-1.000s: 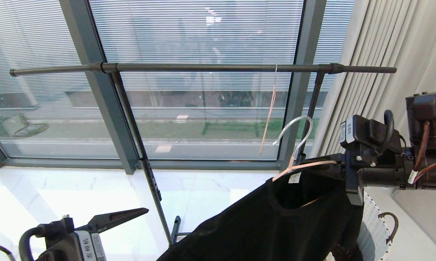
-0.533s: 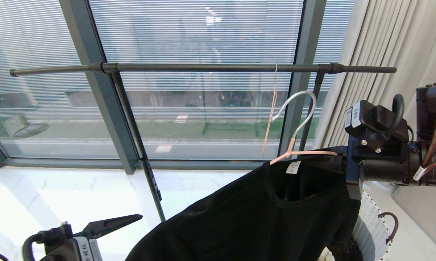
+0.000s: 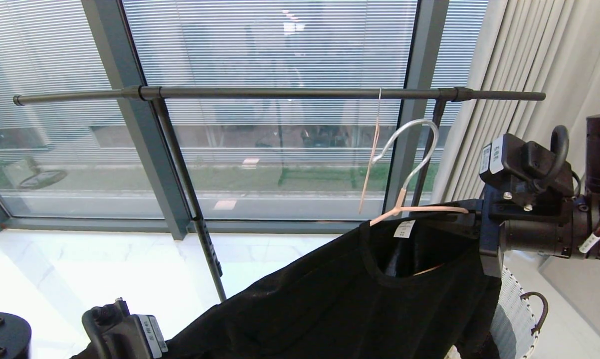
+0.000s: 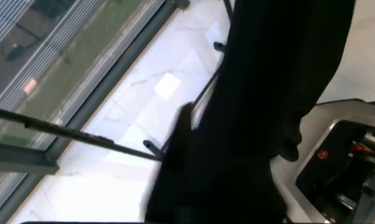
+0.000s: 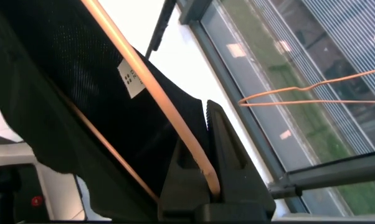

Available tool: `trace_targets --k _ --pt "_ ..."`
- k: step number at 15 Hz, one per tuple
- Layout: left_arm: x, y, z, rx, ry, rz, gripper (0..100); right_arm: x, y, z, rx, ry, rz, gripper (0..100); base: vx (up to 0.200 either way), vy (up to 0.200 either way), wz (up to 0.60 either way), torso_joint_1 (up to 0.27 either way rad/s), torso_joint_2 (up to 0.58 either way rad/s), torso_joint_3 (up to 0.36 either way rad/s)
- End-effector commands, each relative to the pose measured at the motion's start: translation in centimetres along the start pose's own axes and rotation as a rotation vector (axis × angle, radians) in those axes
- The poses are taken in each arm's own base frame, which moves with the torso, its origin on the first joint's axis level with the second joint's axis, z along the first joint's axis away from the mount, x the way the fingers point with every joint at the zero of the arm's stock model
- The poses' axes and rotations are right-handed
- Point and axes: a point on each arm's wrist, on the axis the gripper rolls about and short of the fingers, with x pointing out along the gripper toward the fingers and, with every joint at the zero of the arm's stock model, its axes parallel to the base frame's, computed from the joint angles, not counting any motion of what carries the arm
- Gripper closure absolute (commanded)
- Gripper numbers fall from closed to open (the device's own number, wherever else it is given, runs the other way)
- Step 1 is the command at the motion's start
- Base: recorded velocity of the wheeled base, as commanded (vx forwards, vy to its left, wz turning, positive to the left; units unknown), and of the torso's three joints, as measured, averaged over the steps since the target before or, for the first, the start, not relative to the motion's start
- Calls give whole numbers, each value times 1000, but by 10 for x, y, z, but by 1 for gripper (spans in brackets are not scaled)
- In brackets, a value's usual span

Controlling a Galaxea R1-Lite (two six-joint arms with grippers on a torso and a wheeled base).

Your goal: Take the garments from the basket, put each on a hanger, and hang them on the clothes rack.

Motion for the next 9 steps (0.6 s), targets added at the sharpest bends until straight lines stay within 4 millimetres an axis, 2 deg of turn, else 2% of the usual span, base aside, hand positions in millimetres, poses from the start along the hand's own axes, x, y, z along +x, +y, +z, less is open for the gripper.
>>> trace_targets --k 1,5,9 --pt "-2 6 -4 -26 17 46 100 0 -1 -2 2 6 -6 100 0 0 0 0 0 0" --pt "-10 19 -22 -100 87 185 100 -3 -10 -2 16 -15 -69 100 0 0 0 0 0 0" --pt "-11 23 -21 -111 88 211 100 -3 -12 0 42 -22 -108 100 0 0 0 0 0 0"
